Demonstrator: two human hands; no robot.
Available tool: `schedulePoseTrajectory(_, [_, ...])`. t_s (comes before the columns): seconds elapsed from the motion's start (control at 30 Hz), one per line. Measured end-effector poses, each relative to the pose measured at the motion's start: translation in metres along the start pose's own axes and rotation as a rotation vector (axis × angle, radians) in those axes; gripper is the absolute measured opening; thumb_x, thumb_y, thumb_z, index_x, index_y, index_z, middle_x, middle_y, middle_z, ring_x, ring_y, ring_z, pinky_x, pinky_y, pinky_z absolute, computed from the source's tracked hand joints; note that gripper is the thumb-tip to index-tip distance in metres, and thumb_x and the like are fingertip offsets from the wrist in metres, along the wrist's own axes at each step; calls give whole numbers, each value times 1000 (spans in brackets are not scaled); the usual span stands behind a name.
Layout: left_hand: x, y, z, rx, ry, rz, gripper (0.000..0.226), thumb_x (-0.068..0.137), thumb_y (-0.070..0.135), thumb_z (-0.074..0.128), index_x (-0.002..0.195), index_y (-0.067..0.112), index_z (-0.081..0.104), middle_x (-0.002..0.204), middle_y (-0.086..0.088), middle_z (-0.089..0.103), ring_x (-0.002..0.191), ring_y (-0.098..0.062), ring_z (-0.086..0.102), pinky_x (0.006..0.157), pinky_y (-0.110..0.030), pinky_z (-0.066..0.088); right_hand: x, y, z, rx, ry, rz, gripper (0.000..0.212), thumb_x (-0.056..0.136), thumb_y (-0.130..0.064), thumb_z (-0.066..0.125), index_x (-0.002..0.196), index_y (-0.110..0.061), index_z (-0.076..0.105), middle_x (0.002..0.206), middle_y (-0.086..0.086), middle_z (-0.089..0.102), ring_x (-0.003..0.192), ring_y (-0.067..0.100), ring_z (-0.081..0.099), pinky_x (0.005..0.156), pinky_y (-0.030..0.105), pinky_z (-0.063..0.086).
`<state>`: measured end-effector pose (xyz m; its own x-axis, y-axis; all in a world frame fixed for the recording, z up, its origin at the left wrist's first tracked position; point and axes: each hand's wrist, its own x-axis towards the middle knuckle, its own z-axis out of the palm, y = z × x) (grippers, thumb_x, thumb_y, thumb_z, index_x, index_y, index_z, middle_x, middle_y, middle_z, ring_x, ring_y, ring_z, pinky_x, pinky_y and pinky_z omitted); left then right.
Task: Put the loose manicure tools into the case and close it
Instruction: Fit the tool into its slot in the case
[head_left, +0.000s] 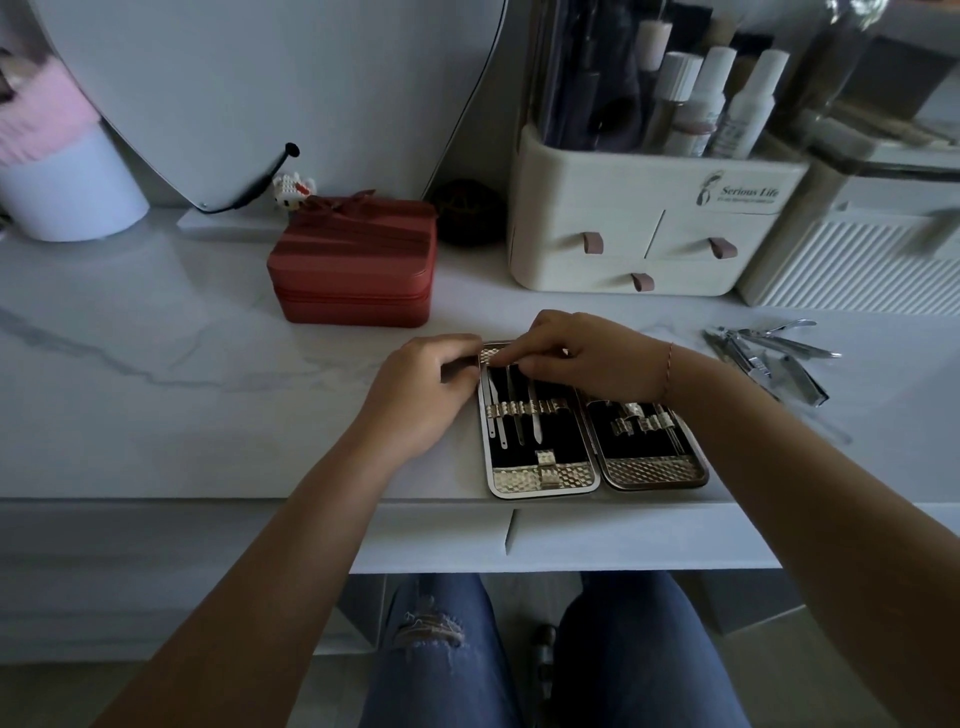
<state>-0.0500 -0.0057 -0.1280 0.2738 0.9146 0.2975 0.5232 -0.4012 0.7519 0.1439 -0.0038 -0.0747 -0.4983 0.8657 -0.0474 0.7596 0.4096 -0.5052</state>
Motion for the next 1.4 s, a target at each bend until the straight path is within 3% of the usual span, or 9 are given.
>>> schedulePoseTrajectory(0.13, [1,-3,0,2,-3,-38,30,87,16,59,115,24,66,117,15,64,109,2,55,88,-2,33,-25,14,-16,184,283,48,22,89,-20,60,110,-27,67,92,-8,61,81,0,56,77,7,41])
schedulePoseTrajectory(0.3, [8,-2,2,61,-15,-76,29,87,24,60,115,27,65,119,11,64,108,1,52,89,-12,33,-88,71,-50,68,672,375,18,82,-19,69,99,-16,71,90,5,71,74,12,62,65,1,45])
schedulePoseTrajectory(0.4, [20,5,5,86,-14,-133,26,86,30,62,111,26,67,115,8,66,109,-8,57,96,-26,41,-112,92,-54,36,663,563,13,80,-20,71,90,-13,73,78,7,70,64,19,59,63,27,51])
schedulePoseTrajectory(0.57, [22,9,19,177,1,-45,29,86,31,62,113,20,65,120,4,64,117,-17,54,104,-42,38,-127,91,-45,-87,514,529,7,74,-25,75,77,-19,72,67,-8,61,61,1,51,58,15,38])
schedulePoseTrajectory(0.9, [21,2,19,121,8,-3,25,88,28,60,112,26,66,113,10,64,108,-6,52,95,-25,36,-140,98,-31,-181,483,471,10,72,-21,76,79,-23,71,65,-8,57,60,2,51,58,3,34])
schedulePoseTrajectory(1.03, [20,3,19,125,15,7,25,88,27,60,112,24,66,110,13,62,104,-2,50,92,-22,34,-136,103,-30,-193,505,516,8,74,-24,74,79,-19,70,66,-11,56,63,0,48,56,10,31])
schedulePoseTrajectory(1.2, [20,4,19,127,22,5,26,88,28,60,113,24,66,108,15,60,103,1,48,91,-19,32,-131,101,-30,-193,479,555,3,79,-21,69,78,-18,68,67,2,66,62,2,49,55,16,31])
schedulePoseTrajectory(1.27, [20,4,19,130,23,4,26,88,27,60,113,24,66,109,14,61,103,2,49,90,-18,32,-129,98,-30,-197,468,575,2,80,-18,67,79,-17,68,67,-1,63,64,9,50,59,24,32])
schedulePoseTrajectory(1.4, [20,4,19,129,20,2,26,88,27,60,113,23,66,113,11,63,104,0,50,90,-19,33,-126,93,-27,-184,482,576,3,81,-14,66,79,-15,67,60,-13,51,68,14,49,64,25,32])
